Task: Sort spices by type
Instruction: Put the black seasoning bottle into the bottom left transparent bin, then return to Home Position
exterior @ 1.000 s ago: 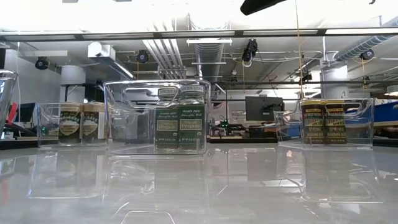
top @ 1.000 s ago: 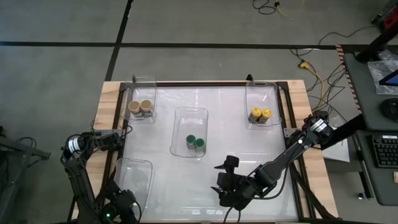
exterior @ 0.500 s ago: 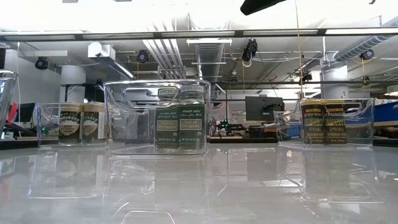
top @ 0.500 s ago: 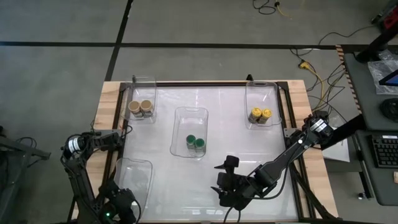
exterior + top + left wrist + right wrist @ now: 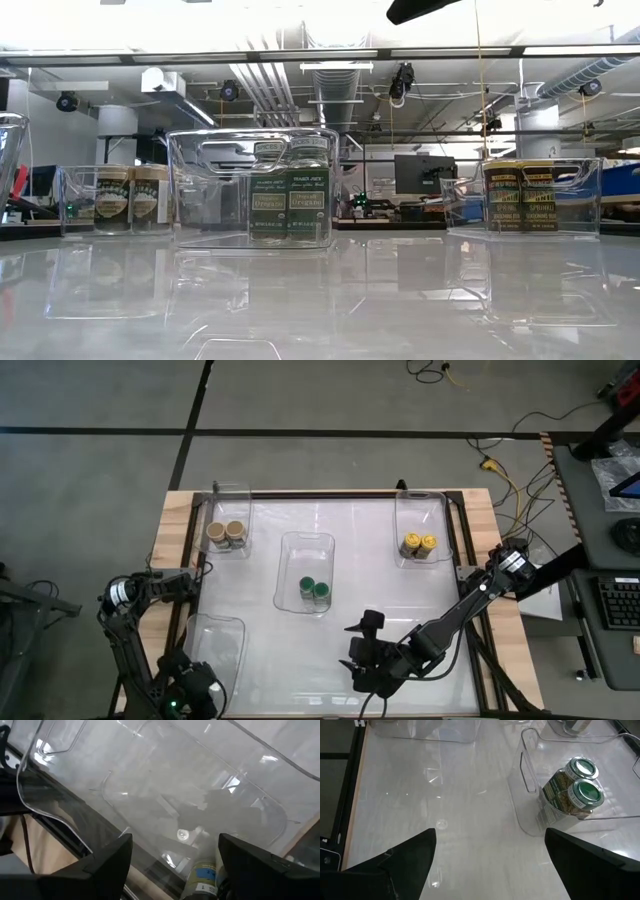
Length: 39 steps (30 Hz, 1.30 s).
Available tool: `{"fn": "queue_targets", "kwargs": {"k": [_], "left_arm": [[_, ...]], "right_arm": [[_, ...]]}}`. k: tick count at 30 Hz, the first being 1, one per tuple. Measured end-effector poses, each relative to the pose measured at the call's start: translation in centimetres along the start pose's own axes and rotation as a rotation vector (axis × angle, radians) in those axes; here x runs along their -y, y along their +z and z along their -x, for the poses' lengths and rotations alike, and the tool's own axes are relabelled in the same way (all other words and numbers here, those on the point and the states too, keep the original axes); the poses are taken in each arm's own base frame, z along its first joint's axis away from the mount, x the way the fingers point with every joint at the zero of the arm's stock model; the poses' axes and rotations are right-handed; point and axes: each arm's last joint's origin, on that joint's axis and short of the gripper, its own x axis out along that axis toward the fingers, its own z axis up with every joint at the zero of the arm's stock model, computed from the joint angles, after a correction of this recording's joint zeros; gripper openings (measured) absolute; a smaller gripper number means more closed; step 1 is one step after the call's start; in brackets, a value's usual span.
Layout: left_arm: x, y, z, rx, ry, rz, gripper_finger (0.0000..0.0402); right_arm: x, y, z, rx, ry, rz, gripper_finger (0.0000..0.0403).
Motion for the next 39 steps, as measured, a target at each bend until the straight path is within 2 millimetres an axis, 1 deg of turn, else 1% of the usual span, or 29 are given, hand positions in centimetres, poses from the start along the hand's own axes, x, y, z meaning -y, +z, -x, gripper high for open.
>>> {"fn": "queue_targets", "kwargs": {"k": [2, 4, 9, 13, 15, 17, 20, 23, 26, 28, 30, 33, 34, 36, 39], "left_arm": [[0.0, 0.0, 0.0, 0.01, -0.003, -0.012, 0.0279], [0.1, 0.2, 0.3, 0.065, -0.025, -0.021, 0.0279], [-0.1, 1.5, 2.4, 0.335, -0.147, -0.073, 0.0279], [-0.5, 2.5, 3.7, 0.544, -0.196, -0.122, 0.0278], [-0.8, 2.9, 4.1, 0.59, -0.207, -0.126, 0.0274], [-1.1, 3.4, 4.3, 0.595, -0.224, -0.124, 0.0266], [-0.4, 4.4, 4.4, 0.596, -0.301, -0.153, 0.024], [0.9, 6.5, 4.0, 0.623, -0.363, -0.211, 0.0198], [1.5, 9.0, 3.0, 0.627, -0.397, -0.261, 0.0145], [1.5, 10.5, 2.1, 0.64, -0.402, -0.288, 0.0106], [0.9, 11.8, 1.5, 0.656, -0.395, -0.307, 0.0067], [-1.2, 13.3, 0.4, 0.663, -0.359, -0.291, 0.0016], [-2.0, 13.6, -0.1, 0.662, -0.35, -0.277, 0.0009], [-3.6, 14.4, -1.2, 0.667, -0.347, -0.253, 0.0008], [-5.8, 15.3, -2.5, 0.735, -0.405, -0.224, 0.0009]], "right_arm": [[0.0, 0.0, 0.0, 0.0, 0.0, 0.0, 0.0365], [0.0, 0.0, 0.0, 0.0, 0.0, 0.001, 0.0365], [-0.5, -0.1, -0.7, 0.018, 0.007, 0.035, 0.0365], [-1.6, 0.0, -2.3, 0.074, 0.036, 0.081, 0.0365], [-2.2, 0.1, -3.5, 0.113, 0.049, 0.111, 0.0365], [-2.5, 0.1, -4.7, 0.143, 0.053, 0.154, 0.0365], [-2.4, 0.5, -6.4, 0.192, 0.045, 0.195, 0.0365], [-2.0, 1.7, -8.1, 0.286, 0.041, 0.188, 0.0365], [-1.6, 2.0, -10.5, 0.328, 0.131, 0.245, 0.0365], [-1.2, 1.6, -12.1, 0.301, 0.198, 0.279, 0.0365], [-0.9, 1.0, -13.1, 0.266, 0.202, 0.298, 0.0365], [-0.7, 0.6, -13.3, 0.274, 0.173, 0.328, 0.0365], [-0.7, 0.6, -13.4, 0.293, 0.166, 0.33, 0.0365], [-0.4, 0.2, -13.4, 0.315, 0.16, 0.355, 0.0365], [1.3, 0.2, -13.8, 0.312, 0.133, 0.365, 0.0365]]}}
